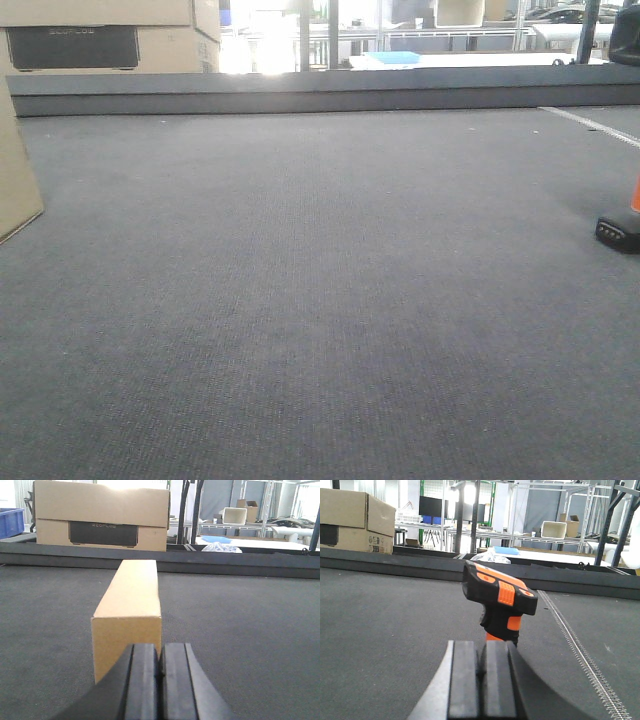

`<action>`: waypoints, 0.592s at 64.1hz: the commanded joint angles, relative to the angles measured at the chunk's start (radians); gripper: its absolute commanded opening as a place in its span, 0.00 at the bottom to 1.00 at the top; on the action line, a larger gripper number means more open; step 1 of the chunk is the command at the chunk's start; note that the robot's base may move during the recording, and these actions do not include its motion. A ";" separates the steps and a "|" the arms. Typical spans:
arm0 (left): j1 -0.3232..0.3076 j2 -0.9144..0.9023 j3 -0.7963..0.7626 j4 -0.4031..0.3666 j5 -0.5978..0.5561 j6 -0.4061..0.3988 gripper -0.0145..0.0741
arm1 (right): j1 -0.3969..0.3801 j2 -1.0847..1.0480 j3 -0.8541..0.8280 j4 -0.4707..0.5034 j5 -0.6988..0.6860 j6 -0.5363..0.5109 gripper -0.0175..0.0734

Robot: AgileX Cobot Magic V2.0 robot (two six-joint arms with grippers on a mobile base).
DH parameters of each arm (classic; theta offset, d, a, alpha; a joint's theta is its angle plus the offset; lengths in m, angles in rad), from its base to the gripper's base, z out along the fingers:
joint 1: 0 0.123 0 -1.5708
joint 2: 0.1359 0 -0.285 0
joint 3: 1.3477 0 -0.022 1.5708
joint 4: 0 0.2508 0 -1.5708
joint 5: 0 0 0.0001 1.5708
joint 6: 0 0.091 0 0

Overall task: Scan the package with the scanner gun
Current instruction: 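Move the left gripper down over the top of the tan box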

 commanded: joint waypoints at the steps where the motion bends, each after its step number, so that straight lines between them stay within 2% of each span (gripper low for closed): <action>1: -0.005 -0.004 -0.002 0.000 -0.017 -0.004 0.04 | 0.001 -0.003 0.001 -0.005 -0.018 -0.002 0.01; 38: -0.005 -0.004 -0.002 0.000 -0.017 -0.004 0.04 | 0.001 -0.003 0.001 -0.005 -0.018 -0.002 0.01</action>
